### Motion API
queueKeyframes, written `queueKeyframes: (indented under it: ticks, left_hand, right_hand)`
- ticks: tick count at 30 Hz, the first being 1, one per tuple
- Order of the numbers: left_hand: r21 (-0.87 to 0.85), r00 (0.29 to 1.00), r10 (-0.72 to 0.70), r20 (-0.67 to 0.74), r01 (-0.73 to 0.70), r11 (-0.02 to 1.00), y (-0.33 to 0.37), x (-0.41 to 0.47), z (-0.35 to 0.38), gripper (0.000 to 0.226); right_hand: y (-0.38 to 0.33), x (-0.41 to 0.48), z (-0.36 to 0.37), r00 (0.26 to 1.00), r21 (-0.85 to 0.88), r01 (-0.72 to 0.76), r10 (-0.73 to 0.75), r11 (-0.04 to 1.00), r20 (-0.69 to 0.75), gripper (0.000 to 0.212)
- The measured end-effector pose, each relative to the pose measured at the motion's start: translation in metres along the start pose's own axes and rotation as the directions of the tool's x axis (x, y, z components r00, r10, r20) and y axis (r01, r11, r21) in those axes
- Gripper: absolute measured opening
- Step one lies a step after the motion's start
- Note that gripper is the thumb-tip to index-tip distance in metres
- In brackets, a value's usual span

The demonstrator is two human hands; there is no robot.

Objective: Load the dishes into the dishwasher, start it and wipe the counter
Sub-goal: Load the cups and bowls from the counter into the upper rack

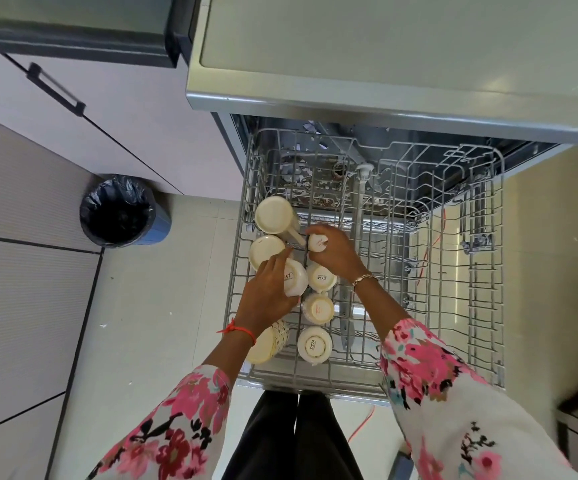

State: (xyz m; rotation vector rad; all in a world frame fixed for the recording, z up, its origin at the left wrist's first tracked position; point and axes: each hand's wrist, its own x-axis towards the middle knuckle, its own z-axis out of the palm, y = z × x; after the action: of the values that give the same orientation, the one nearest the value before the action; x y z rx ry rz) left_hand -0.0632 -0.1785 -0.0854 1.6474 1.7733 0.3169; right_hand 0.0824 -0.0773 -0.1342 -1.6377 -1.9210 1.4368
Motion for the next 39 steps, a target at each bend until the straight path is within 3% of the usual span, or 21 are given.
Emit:
queueKeyframes:
  ticks: [3, 5, 8, 14, 20, 25, 28, 32, 39]
  left_hand:
    - [-0.057, 0.999, -0.027, -0.017, 0.026, 0.998, 0.006, 0.006, -0.006, 0.078]
    - [-0.102, 0.999, -0.029, -0.040, 0.025, 0.994, 0.009, 0.009, -0.011, 0.074]
    - [-0.173, 0.998, -0.038, -0.058, 0.027, 0.985, 0.015, 0.015, -0.015, 0.078]
    - [-0.185, 0.996, 0.065, 0.060, -0.053, 0.981, 0.016, 0.024, -0.017, 0.102]
    - [-0.162, 0.982, 0.128, 0.137, -0.105, 0.981, 0.006, 0.044, -0.031, 0.101]
    - [0.088, 0.988, -0.013, -0.156, 0.027, 0.996, -0.022, 0.056, -0.035, 0.078]
    - [0.010, 0.955, -0.173, -0.240, 0.180, 0.984, -0.031, 0.065, -0.033, 0.070]
    - [-0.123, 0.936, -0.337, -0.101, 0.324, 0.938, -0.044, 0.073, -0.029, 0.069]
    - [-0.148, 0.928, -0.371, -0.032, 0.363, 0.920, -0.060, 0.078, -0.025, 0.064]
  right_hand:
    - [-0.017, -0.012, -0.015, 0.965, 0.030, 0.070, -0.075, 0.997, 0.251, 0.037]
    - [-0.023, -0.022, -0.022, 0.942, 0.021, 0.096, -0.098, 0.995, 0.321, 0.051]
    - [-0.034, -0.038, -0.025, 0.936, 0.089, 0.185, -0.203, 0.979, 0.286, 0.073]
    - [-0.040, -0.042, -0.025, 0.921, -0.005, 0.343, -0.335, 0.939, 0.197, 0.076]
    - [-0.032, -0.029, -0.032, 0.970, -0.018, 0.218, -0.214, 0.976, 0.119, 0.070]
    - [-0.014, 0.004, -0.046, 0.991, -0.018, 0.111, -0.112, 0.994, -0.073, 0.083]
    - [-0.002, 0.028, -0.047, 0.986, -0.081, 0.051, -0.063, 0.995, -0.155, 0.079]
    - [0.012, 0.050, -0.040, 0.985, -0.126, -0.016, -0.006, 0.992, -0.174, 0.077]
    - [0.023, 0.069, -0.024, 0.995, -0.220, -0.025, 0.004, 0.975, -0.097, 0.086]
